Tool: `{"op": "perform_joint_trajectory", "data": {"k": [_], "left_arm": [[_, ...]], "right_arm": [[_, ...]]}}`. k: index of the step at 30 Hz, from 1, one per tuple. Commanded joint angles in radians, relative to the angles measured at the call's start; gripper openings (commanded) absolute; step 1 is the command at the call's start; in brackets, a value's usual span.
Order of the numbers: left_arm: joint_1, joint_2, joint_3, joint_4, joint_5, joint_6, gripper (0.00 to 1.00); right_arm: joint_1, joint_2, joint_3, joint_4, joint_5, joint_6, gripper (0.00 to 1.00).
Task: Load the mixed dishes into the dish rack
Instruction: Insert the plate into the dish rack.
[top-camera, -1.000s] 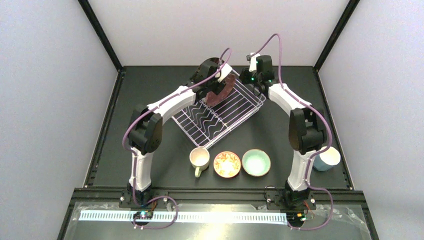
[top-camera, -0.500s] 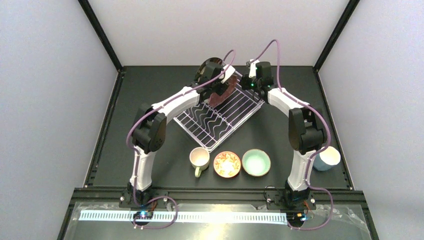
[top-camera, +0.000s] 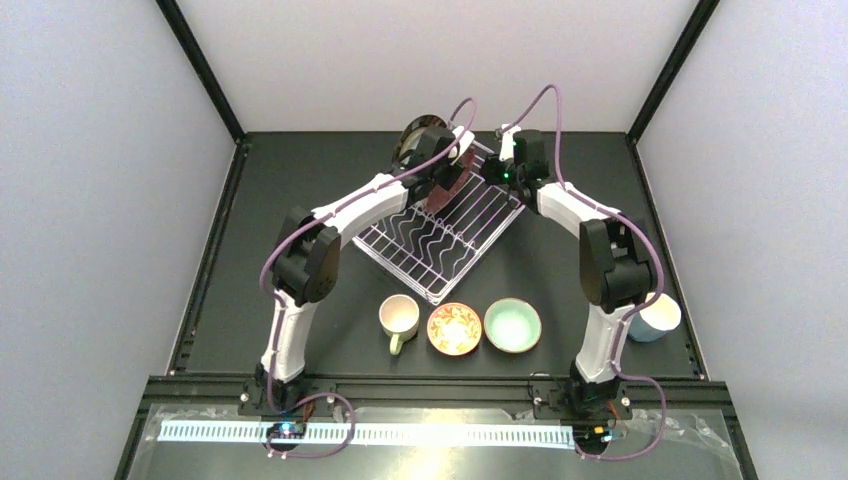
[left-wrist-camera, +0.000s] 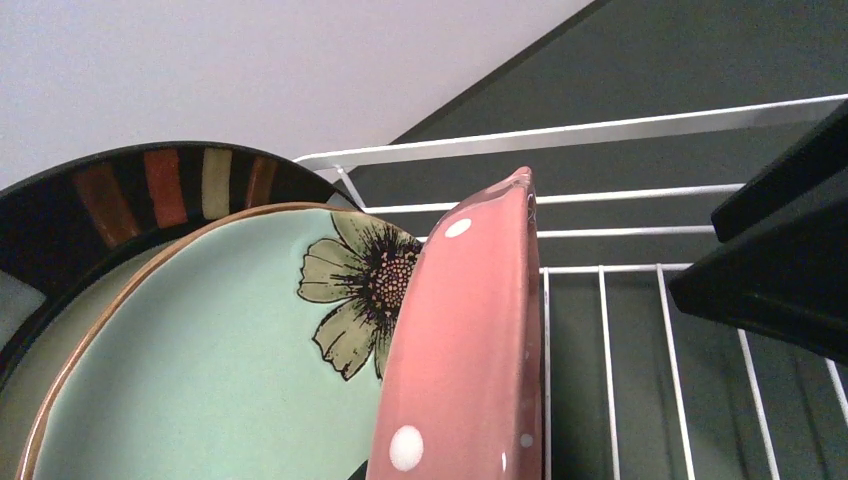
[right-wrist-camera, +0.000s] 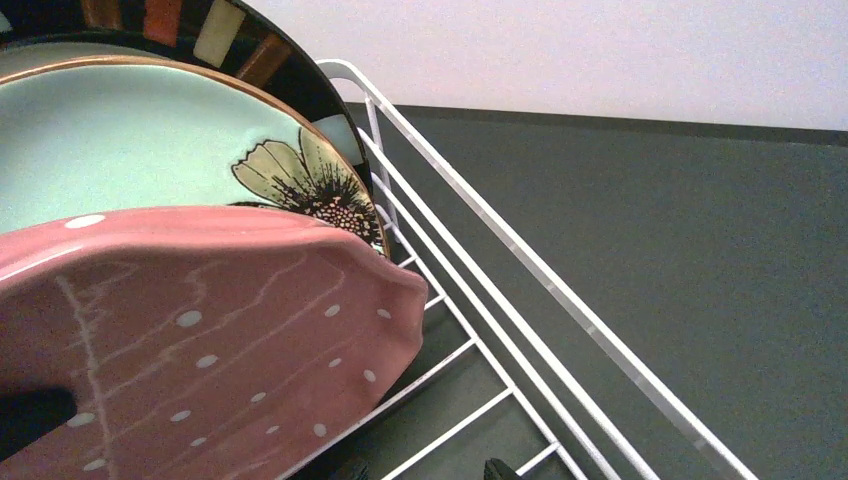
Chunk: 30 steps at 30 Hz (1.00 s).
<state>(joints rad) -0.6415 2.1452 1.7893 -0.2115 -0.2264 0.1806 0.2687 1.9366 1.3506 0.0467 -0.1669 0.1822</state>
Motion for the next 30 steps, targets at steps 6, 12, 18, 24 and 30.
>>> {"op": "perform_joint_trajectory", "data": {"k": [6, 12, 18, 24, 30], "left_arm": [[-0.023, 0.119, -0.014, -0.125, 0.006, -0.163, 0.67], [-0.030, 0.128, -0.015, -0.116, -0.013, -0.168, 0.75], [-0.030, 0.124, -0.010, -0.095, -0.051, -0.174, 0.77], [-0.029, 0.127, 0.024, -0.099, -0.083, -0.176, 0.82], [-0.022, 0.108, 0.034, -0.087, -0.111, -0.201, 0.84]], "right_arm": [[-0.005, -0.035, -0.023, 0.051, -0.008, 0.001, 0.68], [-0.003, -0.029, -0.031, 0.056, -0.008, 0.002, 0.68], [-0.004, -0.022, -0.026, 0.055, -0.006, -0.004, 0.68], [-0.003, -0.013, -0.009, 0.044, -0.008, -0.009, 0.68], [-0.003, -0.001, 0.030, 0.021, -0.016, -0.009, 0.68]]}}
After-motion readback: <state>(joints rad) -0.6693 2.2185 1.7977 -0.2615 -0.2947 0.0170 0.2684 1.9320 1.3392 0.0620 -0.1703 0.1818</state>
